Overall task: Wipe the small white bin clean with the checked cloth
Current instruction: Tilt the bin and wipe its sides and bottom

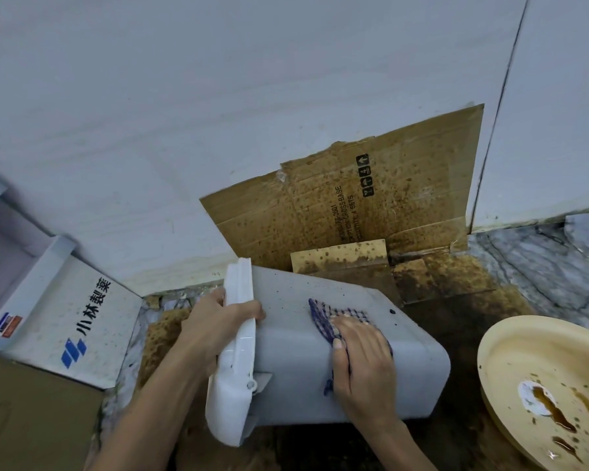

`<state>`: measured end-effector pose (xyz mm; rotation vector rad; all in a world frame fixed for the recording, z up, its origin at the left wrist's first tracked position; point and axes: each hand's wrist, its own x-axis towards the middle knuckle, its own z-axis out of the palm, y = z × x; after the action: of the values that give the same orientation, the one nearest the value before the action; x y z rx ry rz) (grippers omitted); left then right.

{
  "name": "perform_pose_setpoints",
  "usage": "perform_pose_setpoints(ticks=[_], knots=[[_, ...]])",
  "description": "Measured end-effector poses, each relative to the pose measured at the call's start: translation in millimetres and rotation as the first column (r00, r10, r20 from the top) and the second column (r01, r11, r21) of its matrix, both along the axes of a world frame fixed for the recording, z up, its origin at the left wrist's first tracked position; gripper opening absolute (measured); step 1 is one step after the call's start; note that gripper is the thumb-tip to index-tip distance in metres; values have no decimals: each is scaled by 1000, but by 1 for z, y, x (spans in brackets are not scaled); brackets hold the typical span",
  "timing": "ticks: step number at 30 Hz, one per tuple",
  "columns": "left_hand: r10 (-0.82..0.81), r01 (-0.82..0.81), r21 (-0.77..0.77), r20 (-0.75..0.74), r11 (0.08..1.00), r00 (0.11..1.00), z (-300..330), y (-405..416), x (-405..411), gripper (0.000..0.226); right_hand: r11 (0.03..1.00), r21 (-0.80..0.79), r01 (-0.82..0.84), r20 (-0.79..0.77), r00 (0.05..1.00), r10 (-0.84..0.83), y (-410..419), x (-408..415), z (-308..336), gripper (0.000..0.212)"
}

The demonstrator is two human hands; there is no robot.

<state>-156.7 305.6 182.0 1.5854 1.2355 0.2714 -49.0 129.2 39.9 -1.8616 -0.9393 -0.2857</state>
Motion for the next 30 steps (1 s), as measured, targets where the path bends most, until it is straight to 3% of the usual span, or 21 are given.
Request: perform_pose_setpoints(ticks=[3,5,7,10,14,22,26,30], knots=[[127,-145,74,204,987,971,7,13,10,65,1000,-27,12,-25,1000,-13,10,1,2,38],[143,-161,212,95,964,985,8,21,9,79,996,-84,22,-7,1000,-23,15,0,3,39],[178,-160,317,-30,935,984,0,19,-2,77,990,-138,33,33,999,-29,14,1,-2,39],[189,-159,242,-106,957,976,-20,11,-26,54,978,-206,32,66,998,-19,7,0,-15,39],[141,-127,92,-168,988,976,-32,13,-37,55,970,-242,32,65,998,-16,4,-6,-25,39],[99,-59,250,-152,966,983,-47,-4,-29,42,976,-211,57,-23,998,-63,-5,-9,-38,40],[74,-27,252,-177,967,981,-47,-6,-27,63,977,-209,37,-146,987,-69,-4,-10,-43,28],[-15,40,208,-120,977,993,-49,-11,-28,67,990,-124,66,-428,897,-113,-8,-11,-44,42]])
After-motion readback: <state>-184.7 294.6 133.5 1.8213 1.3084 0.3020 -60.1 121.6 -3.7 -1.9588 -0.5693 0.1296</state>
